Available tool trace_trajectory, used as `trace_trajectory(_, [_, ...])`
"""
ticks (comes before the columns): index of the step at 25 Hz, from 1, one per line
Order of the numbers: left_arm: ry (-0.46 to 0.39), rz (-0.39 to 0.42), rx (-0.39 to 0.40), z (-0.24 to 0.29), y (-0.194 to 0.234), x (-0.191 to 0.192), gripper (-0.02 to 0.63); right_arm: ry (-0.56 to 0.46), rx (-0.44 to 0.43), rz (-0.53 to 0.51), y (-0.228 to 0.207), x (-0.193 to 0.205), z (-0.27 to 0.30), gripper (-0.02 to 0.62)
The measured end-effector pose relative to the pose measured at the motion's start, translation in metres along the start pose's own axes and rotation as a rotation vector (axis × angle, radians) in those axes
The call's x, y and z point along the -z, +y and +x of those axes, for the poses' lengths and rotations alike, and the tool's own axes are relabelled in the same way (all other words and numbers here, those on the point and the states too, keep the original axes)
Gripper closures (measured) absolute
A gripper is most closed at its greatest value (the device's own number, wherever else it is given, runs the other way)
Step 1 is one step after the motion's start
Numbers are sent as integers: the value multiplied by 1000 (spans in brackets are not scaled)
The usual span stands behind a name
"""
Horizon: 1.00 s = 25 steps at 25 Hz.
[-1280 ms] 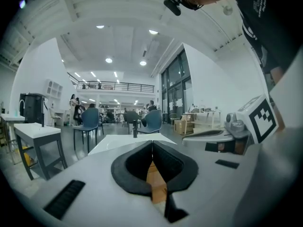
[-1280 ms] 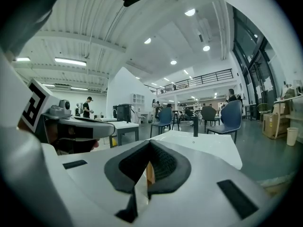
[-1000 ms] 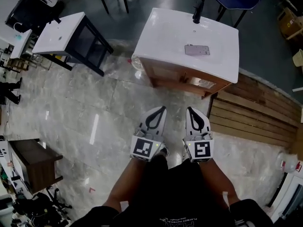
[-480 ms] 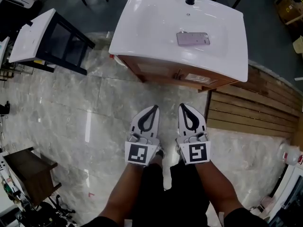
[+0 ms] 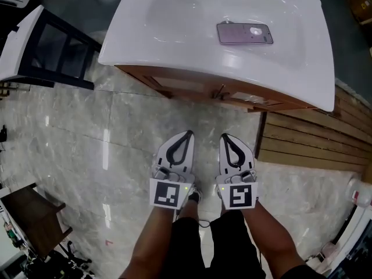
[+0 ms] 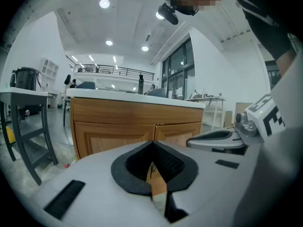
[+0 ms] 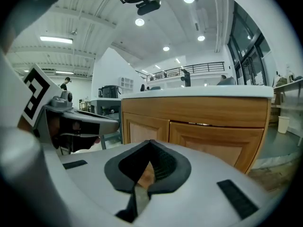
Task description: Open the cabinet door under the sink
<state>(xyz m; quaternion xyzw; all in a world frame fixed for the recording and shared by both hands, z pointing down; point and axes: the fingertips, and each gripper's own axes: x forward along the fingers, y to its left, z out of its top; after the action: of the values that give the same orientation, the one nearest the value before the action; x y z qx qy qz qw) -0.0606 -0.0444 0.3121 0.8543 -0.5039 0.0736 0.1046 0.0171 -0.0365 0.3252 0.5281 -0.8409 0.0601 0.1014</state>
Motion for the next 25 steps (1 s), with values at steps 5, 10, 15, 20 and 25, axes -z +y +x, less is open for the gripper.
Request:
trace_trajectory(5, [21, 7, -15, 26, 12, 27, 584, 33, 21, -35, -9, 42, 32, 581])
trace_trajectory(10, [24, 31, 14, 48, 17, 42, 584, 64, 78, -18, -25, 71, 60, 580])
trace_trajectory(15, [72, 27, 49, 58, 21, 65, 584, 100, 129, 16, -39, 92, 78, 512])
trace_trajectory(20, [68, 15, 61, 66, 25, 85, 583, 126, 177, 24, -54, 109, 98, 469])
trace_trajectory(25, [84, 12, 55, 72, 36, 102, 583, 149, 220, 19, -64, 126, 118, 456])
